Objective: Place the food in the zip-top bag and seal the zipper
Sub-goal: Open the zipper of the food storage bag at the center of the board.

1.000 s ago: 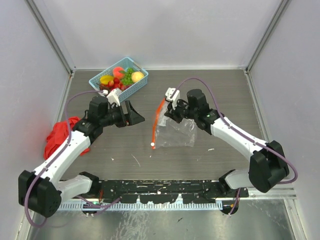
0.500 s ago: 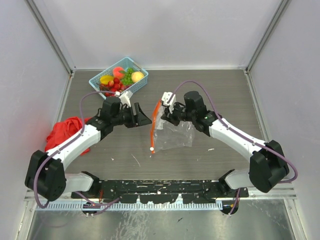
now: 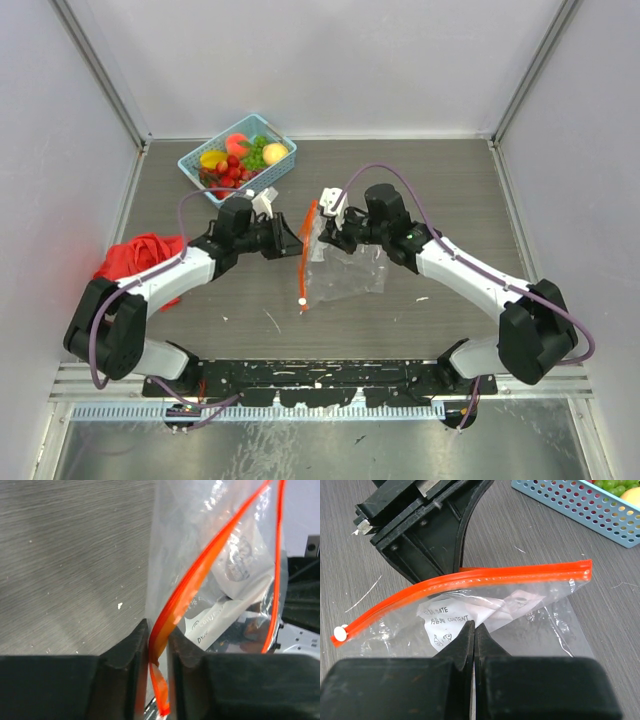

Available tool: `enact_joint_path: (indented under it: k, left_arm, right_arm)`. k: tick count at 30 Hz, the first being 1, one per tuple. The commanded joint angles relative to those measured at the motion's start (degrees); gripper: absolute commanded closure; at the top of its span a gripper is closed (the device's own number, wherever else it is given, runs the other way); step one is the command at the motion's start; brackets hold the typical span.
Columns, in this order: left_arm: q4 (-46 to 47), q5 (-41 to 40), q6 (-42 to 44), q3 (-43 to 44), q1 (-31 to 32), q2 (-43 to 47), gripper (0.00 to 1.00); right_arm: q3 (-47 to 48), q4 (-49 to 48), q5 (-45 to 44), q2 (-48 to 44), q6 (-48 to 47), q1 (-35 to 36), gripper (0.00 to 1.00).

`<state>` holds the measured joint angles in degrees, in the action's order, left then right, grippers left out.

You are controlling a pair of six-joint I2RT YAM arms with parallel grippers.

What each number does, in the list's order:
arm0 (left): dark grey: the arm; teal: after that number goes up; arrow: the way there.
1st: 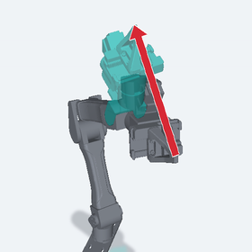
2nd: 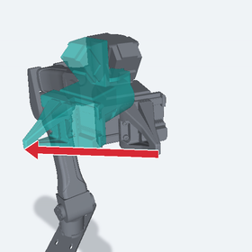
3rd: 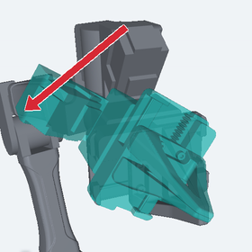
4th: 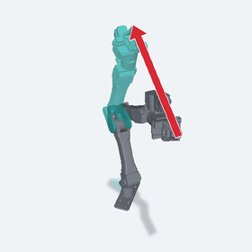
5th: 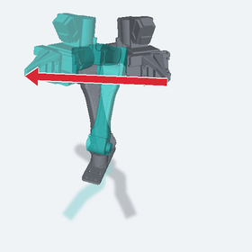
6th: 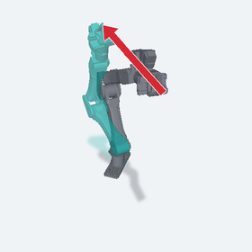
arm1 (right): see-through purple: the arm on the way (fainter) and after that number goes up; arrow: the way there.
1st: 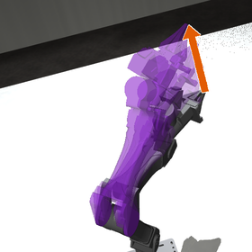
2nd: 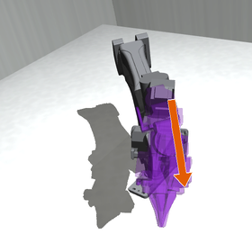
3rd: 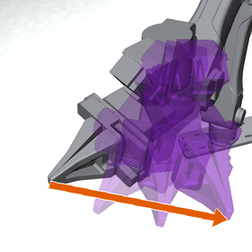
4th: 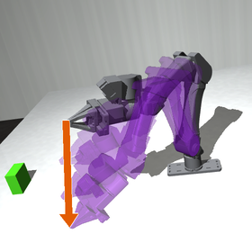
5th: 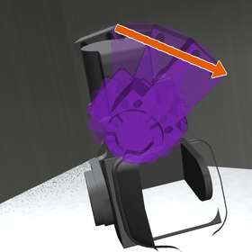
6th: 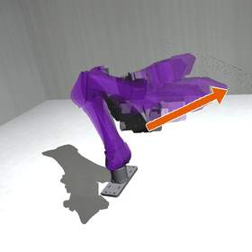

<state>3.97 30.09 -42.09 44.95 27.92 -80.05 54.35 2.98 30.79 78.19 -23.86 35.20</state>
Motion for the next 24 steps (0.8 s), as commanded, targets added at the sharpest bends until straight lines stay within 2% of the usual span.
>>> enact_joint_path:
  k: [1, 3, 4, 11, 16, 20, 24]
  left_arm:
    - [9.7, 4.7, -2.6, -1.2, 0.2, -0.3, 0.88]
    - [9.6, 3.7, -2.8, -1.7, 0.3, 0.2, 0.98]
    - [9.0, 2.7, -2.9, -1.9, 0.3, 0.8, 1.0]
    - [0.3, -11.1, -0.1, -1.3, 4.0, 5.4, 1.0]
    - [-6.1, -23.4, -1.0, -1.1, 7.0, 9.3, 1.0]
    - [-8.7, -31.6, -3.1, -1.2, 9.3, 10.9, 1.0]
    - [-9.4, -36.2, -4.5, -1.2, 11.0, 11.8, 1.0]
  right_arm:
    - [0.1, -3.8, 0.8, 0.2, -0.7, 0.3, 0.99]
    - [-0.1, -4.1, -0.2, 0.1, -0.3, 0.3, 0.99]
    - [-0.2, -4.1, -0.7, 0.1, 0.0, 0.3, 0.98]
    - [-0.5, -4.9, -9.2, -0.8, 6.1, 1.5, 0.78]
    - [-0.5, -4.4, -16.9, -2.3, 13.0, 3.3, 0.59]
    - [0.7, -1.8, -24.3, -3.9, 17.8, 7.0, 0.51]
    - [2.6, 1.0, -34.5, -4.8, 23.3, 11.7, 0.46]
